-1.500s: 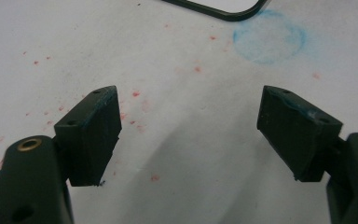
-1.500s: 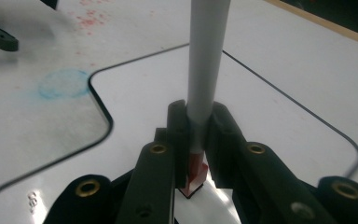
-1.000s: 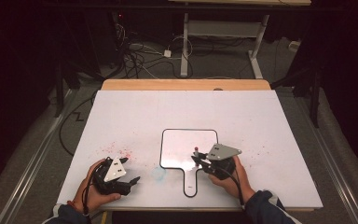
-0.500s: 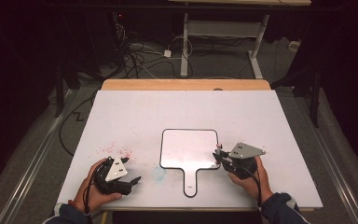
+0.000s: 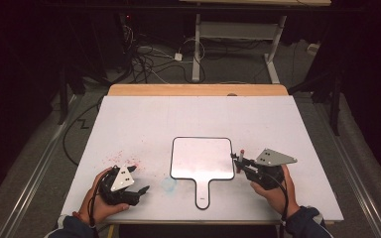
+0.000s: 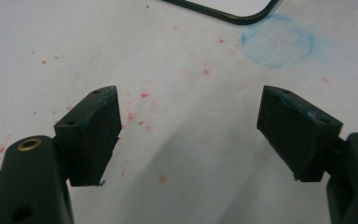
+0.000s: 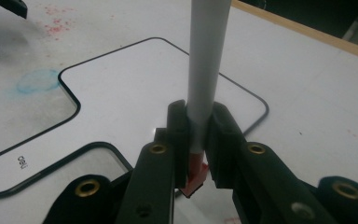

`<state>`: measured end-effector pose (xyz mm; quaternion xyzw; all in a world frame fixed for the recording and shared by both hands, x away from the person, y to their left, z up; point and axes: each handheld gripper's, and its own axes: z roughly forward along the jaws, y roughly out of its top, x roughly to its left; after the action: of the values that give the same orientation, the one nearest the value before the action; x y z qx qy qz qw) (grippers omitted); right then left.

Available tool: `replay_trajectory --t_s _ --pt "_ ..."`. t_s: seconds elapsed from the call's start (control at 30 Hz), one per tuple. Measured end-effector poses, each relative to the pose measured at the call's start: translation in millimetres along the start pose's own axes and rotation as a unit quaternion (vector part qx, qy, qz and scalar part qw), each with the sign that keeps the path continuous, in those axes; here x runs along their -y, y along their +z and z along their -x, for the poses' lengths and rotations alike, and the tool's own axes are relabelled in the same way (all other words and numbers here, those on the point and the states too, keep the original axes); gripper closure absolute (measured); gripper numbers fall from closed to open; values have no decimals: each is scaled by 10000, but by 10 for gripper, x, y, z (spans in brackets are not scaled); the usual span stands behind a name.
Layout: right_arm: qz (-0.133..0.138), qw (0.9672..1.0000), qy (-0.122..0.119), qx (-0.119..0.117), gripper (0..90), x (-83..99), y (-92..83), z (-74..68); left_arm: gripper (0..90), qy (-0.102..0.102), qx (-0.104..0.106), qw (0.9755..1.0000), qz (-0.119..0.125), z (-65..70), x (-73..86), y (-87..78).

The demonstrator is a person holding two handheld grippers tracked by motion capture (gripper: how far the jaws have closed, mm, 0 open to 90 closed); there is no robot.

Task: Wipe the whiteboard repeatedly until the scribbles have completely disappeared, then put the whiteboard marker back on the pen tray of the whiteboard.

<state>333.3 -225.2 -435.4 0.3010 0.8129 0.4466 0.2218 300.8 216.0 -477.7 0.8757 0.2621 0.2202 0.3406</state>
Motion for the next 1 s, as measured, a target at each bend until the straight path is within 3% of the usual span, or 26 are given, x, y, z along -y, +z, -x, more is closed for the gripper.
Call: replay_trajectory --t_s 0.17,0.37,0.57,0.63,0.73,1.0 --pt "-90 9998 110 117 817 59 -127 33 208 17 -30 10000 58 13 -7 -16" --pt "-290 9992 276 95 816 81 -176 36 208 38 -51 9999 78 19 -12 -21" --pt "-487 9971 584 -44 813 72 -102 53 208 28 -14 10000 48 20 -8 -15" --pt "-434 9965 696 -168 805 74 -66 73 208 4 34 10000 46 22 0 -22" --pt "-389 9965 721 -158 784 55 20 95 208 -39 58 9999 106 36 3 -47" --pt "-487 9952 842 -104 835 35 255 193 208 -9 96 9999 87 57 -14 -36"
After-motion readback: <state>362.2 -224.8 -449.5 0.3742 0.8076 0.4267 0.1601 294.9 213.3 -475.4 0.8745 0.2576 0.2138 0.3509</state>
